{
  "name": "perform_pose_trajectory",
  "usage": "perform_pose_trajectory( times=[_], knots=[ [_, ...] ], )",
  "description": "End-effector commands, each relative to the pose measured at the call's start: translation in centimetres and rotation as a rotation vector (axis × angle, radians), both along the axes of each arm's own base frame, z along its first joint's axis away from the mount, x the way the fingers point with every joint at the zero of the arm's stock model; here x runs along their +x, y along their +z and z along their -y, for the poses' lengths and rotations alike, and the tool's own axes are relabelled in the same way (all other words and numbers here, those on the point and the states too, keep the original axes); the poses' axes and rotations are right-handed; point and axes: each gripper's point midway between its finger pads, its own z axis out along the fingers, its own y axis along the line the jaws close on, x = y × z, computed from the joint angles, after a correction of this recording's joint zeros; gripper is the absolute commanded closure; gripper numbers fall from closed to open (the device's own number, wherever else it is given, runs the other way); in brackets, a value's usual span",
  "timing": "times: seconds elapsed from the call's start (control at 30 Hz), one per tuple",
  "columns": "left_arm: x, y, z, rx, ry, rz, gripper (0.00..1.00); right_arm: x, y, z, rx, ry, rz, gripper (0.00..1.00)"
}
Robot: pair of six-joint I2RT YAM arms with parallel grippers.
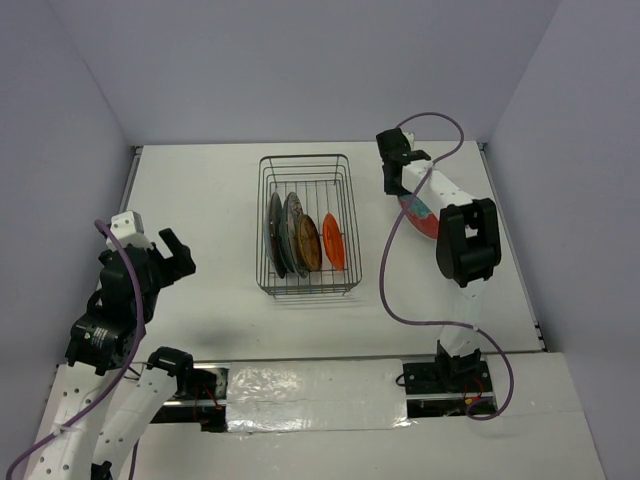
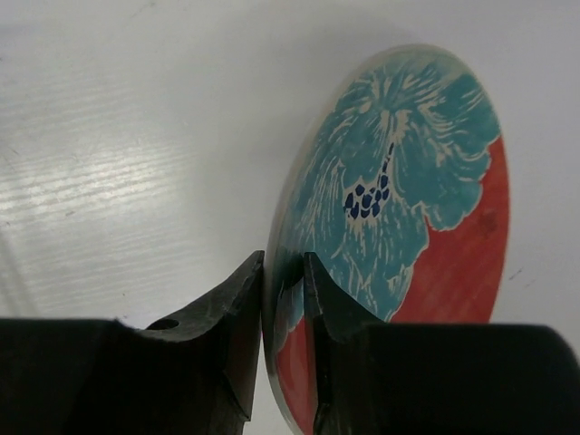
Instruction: Unload the plates from the dish rack
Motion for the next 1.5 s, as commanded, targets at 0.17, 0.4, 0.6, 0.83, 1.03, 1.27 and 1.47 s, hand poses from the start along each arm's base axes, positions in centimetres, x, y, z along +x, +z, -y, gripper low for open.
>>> perform_pose_trajectory(
  times=[0.17,0.4,0.6,0.83,1.03,1.27,1.47],
  knots=[
    [0.8,0.5,0.4,-0.007,-0.011,0.032,0.0,0.5,-0.9,-1.5,0.11,0.019,0.02,0.57],
    [0.8,0.5,0.4,-0.007,-0.013,0.032,0.01,-0.3,2.8,-2.6,0.192,0.056,0.085,0.26],
    [0.8,0.5,0.4,-0.005,-0.015,0.03,0.0,-3.3,12.1,-6.6,0.392,0.179,0.289,0.0],
    [1.0,0.2,0.5,-0.004,-0.011,0.012,0.01,-10.8,20.1,-18.0,0.694,0.514,0.436,0.0],
    [1.0,0.1,0.5,-0.003,-0.012,0.01,0.0,-14.4,20.5,-22.4,0.644,0.485,0.439,0.0],
    [0.9,0.3,0.5,-0.008,-0.01,0.018,0.0,-16.3,18.1,-26.2,0.632,0.483,0.398,0.12],
    [0.8,0.3,0.5,-0.007,-0.011,0.021,0.0,-17.1,16.2,-28.4,0.639,0.514,0.356,0.32]
  ],
)
